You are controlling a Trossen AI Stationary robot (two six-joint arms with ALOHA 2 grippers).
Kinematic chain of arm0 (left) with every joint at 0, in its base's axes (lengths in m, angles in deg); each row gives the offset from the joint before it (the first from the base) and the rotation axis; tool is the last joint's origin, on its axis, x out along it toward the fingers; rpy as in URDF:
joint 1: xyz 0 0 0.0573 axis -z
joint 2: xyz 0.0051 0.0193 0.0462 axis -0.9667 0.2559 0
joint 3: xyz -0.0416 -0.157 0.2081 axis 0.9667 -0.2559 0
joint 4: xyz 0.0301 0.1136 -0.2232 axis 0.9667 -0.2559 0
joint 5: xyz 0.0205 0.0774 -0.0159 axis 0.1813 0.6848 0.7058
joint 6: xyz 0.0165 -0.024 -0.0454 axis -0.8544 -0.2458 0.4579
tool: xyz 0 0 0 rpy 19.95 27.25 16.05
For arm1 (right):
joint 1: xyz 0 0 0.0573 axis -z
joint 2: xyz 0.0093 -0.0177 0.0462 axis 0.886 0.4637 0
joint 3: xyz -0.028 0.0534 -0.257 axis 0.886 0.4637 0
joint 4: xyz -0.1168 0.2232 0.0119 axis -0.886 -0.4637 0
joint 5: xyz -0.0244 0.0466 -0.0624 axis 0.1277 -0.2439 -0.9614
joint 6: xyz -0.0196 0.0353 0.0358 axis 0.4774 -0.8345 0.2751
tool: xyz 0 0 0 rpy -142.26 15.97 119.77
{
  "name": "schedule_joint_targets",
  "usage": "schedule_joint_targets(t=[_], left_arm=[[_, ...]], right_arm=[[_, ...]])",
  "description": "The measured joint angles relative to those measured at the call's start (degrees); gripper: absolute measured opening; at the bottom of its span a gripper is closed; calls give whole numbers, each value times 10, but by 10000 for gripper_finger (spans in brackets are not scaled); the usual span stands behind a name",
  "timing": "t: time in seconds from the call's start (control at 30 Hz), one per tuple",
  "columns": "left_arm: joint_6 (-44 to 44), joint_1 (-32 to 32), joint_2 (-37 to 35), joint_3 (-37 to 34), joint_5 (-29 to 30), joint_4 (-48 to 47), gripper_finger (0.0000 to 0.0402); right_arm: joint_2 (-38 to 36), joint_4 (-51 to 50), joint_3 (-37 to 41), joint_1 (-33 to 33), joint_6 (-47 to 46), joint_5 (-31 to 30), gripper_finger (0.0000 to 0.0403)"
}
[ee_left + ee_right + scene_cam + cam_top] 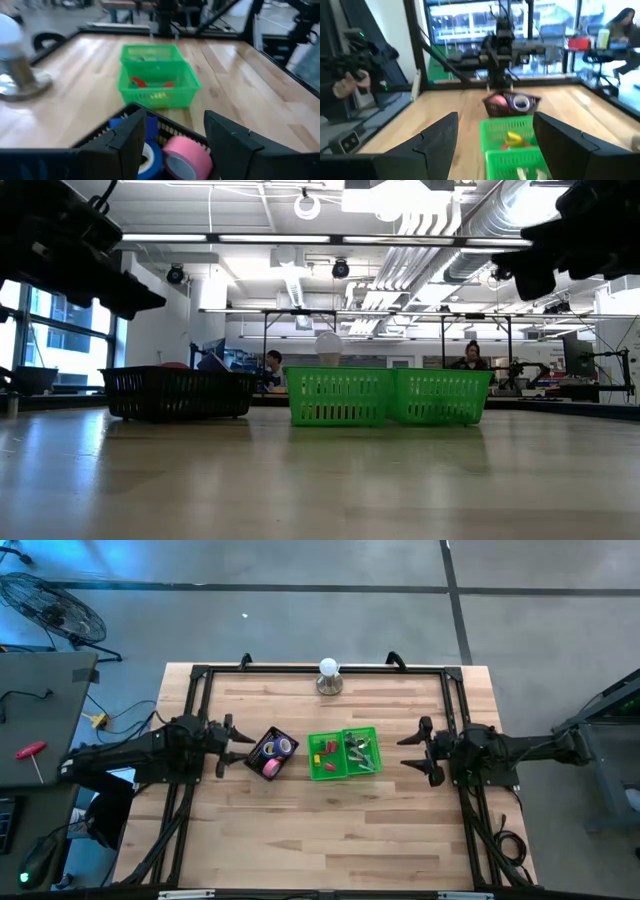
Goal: Pick and place Stapler, Stapler remover, tape
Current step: Return to Home Position
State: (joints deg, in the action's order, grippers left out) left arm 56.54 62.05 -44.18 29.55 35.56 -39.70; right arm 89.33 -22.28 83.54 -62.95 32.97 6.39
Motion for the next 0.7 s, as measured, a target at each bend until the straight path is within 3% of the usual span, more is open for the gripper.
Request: schedule_joint_targets(t=[0.23,0.4,0.7], left_arm=[[2,0,-78,6,13,-57,195],[-2,0,-74,11,17,-76,195],[2,0,-75,11,14,-74,195]], right_arm=[[-69,-11,0,-34,12,-8,250],[-125,-51,0,-52,17,-50,250],[-123,-39,18,-60,17,-62,250]])
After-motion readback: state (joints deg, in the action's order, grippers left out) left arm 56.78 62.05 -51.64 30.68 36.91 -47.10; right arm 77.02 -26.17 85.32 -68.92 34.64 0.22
